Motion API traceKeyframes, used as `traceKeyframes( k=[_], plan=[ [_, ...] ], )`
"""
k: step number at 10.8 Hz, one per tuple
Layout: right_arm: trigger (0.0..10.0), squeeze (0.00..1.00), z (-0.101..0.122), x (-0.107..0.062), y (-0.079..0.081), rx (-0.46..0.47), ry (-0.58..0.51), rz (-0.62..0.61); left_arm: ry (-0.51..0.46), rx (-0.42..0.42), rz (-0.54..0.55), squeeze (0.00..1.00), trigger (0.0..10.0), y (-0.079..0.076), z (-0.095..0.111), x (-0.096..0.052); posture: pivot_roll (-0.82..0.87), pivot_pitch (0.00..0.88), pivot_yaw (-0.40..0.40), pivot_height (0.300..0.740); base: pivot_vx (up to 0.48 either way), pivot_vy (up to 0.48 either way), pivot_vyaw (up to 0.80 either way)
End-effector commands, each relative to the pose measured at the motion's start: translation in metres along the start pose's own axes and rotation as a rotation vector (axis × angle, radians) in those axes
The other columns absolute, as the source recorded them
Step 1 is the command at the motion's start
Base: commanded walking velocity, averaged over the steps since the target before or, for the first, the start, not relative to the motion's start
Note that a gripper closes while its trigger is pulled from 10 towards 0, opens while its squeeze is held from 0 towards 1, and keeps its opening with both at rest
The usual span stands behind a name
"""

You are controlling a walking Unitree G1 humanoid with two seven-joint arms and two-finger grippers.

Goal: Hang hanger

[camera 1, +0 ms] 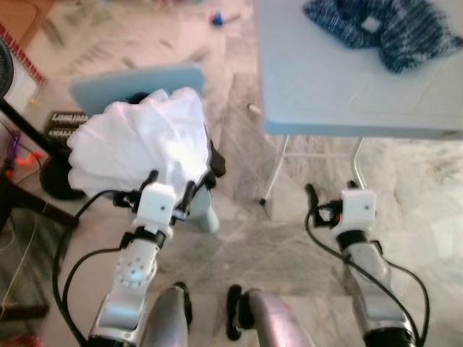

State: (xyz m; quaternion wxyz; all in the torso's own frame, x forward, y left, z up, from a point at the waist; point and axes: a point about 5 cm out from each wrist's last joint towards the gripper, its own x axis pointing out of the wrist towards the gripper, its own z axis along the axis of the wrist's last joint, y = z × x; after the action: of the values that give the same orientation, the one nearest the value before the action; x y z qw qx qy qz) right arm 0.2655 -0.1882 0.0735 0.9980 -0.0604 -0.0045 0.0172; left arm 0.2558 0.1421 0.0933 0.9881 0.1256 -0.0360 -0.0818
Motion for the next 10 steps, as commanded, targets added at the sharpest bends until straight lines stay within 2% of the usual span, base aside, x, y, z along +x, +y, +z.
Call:
traceKeyframes(
  k=[1, 5, 9, 10],
  plan=[
    [10.0, 0.0, -0.002, -0.004, -0.001, -0.01, 0.014, 0.002, 0.033, 0.001, -0.004, 0.0, 10.0, 0.0, -0.006, -0.005, 0.02, 0.277, -0.034, 0.74, 0.0, 0.0, 0.0],
    [10.0, 0.0, -0.003, -0.006, -0.004, -0.018, 0.027, 0.009, 0.042, 0.045, 0.057, 0.0, 10.0, 0.012, -0.006, -0.002, 0.02, 0.289, -0.038, 0.74, 0.0, 0.0, 0.0],
    [10.0, 0.0, 0.0, -0.017, -0.003, -0.009, 0.037, 0.085, 0.071, 0.068, 0.07, 0.0, 10.0, 0.03, -0.009, 0.017, -0.01, 0.321, -0.056, 0.74, 0.0, 0.0, 0.0],
    [10.0, 0.0, -0.001, -0.022, -0.006, -0.022, 0.045, 0.099, 0.071, 0.059, 0.018, 0.0, 10.0, 0.027, -0.009, 0.023, -0.02, 0.321, -0.057, 0.74, 0.0, 0.0, 0.0]
  ],
)
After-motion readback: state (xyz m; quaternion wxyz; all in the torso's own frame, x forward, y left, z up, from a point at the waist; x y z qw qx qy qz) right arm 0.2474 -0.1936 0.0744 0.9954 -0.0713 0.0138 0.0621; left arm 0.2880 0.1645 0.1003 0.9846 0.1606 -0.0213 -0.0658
